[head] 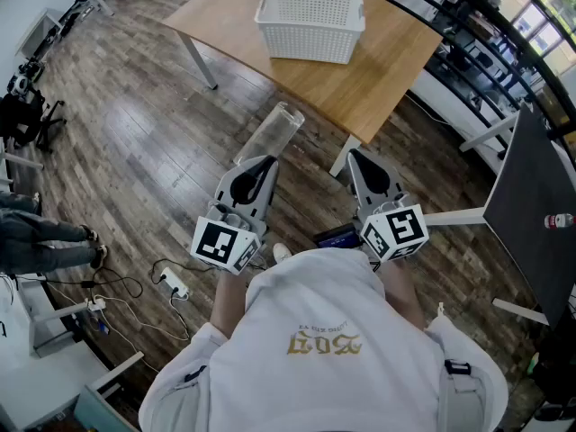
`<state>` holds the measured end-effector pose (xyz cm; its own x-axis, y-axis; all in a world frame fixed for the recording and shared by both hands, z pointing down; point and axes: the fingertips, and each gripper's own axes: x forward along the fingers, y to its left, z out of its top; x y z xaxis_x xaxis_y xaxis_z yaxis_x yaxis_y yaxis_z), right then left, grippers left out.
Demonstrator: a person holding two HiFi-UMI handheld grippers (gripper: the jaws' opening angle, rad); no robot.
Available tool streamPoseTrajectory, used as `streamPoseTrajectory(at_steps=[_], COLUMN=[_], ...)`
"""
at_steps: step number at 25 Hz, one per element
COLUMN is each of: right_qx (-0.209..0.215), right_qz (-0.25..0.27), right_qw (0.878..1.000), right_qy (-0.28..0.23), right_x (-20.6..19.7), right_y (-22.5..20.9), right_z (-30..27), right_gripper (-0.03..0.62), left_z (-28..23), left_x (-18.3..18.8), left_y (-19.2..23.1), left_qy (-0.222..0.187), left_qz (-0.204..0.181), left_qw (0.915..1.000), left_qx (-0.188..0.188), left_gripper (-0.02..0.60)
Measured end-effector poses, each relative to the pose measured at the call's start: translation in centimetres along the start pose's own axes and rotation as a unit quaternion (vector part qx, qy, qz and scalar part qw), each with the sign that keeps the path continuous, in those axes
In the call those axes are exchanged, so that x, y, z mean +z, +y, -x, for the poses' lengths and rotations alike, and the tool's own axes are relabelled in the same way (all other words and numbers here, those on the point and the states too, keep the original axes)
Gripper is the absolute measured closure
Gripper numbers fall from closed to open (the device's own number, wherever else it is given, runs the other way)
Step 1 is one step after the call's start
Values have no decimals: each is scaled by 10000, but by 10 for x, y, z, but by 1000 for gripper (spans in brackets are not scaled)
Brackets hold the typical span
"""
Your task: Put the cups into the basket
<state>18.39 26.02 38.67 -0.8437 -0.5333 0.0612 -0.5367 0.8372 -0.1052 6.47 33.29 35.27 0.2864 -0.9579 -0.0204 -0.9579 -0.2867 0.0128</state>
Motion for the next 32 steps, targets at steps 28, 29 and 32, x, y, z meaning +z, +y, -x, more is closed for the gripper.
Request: streamPoseTrajectory(at_steps=[28,29,32], right_qx=[82,87,71], right_qz=[-151,-148,-158], right_qw=[9998,9997,9996], right_qy=[137,151,202], right_x=[-12,-12,-14], right_y=[-42,-46,-59], right_z=[26,28,28], right_gripper=[583,583,583], left_z=[-19,-20,-23], left_x=[-9,-10,-12], left_y=[-22,-24,-25], left_qy=[55,60,63], left_qz=[172,196,219], left_qw=[9991,9989,9985], left_qx=[385,419,500], left_gripper=[560,560,560])
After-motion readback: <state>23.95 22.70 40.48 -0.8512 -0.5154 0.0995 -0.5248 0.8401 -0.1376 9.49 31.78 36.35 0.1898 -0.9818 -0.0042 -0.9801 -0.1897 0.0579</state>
